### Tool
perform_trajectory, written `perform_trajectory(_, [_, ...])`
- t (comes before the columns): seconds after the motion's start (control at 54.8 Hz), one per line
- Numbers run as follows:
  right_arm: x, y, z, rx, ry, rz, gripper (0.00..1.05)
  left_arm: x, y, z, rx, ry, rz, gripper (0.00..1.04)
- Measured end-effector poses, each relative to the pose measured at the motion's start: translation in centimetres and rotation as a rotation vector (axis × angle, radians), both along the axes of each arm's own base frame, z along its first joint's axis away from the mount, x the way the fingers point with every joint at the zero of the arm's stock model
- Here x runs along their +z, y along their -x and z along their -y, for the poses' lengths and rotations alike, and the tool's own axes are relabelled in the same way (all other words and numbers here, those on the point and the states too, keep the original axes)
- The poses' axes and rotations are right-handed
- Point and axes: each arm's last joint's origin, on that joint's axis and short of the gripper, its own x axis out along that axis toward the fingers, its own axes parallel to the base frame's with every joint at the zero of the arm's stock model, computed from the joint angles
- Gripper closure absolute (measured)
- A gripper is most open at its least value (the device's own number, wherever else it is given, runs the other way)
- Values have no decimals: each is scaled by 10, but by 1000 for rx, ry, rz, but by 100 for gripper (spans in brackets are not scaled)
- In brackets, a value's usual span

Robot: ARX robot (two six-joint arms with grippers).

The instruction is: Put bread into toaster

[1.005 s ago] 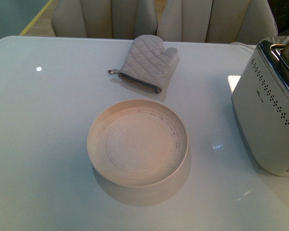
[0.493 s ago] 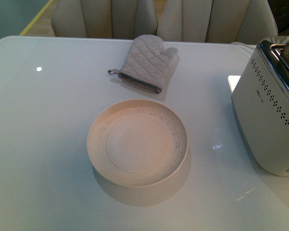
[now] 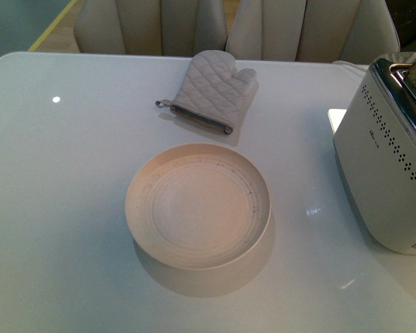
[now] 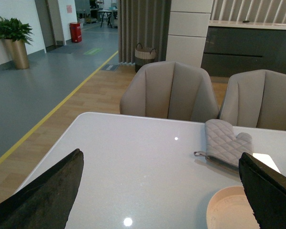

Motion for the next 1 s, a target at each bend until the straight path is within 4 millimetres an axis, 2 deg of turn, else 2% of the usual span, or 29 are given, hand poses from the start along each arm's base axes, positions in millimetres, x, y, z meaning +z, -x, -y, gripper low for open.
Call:
perform_trajectory(0.018, [0, 0, 0, 0, 1, 1, 102, 0, 0, 0, 0, 0, 0, 7])
perform_trajectory(0.073, [0, 0, 0, 0, 0, 2, 89, 0, 0, 0, 0, 0, 0, 7])
perform_trajectory(0.365, [0, 0, 0, 0, 0, 2, 40, 0, 0, 0, 0, 0, 0, 7])
perform_trajectory(0.475, [0, 0, 0, 0, 0, 2, 14, 0, 0, 0, 0, 0, 0, 7])
perform_trajectory(0.53, [0, 0, 0, 0, 0, 2, 8, 0, 0, 0, 0, 0, 0, 7])
perform_trajectory(1.005, [0, 0, 0, 0, 0, 2, 9, 0, 0, 0, 0, 0, 0, 7])
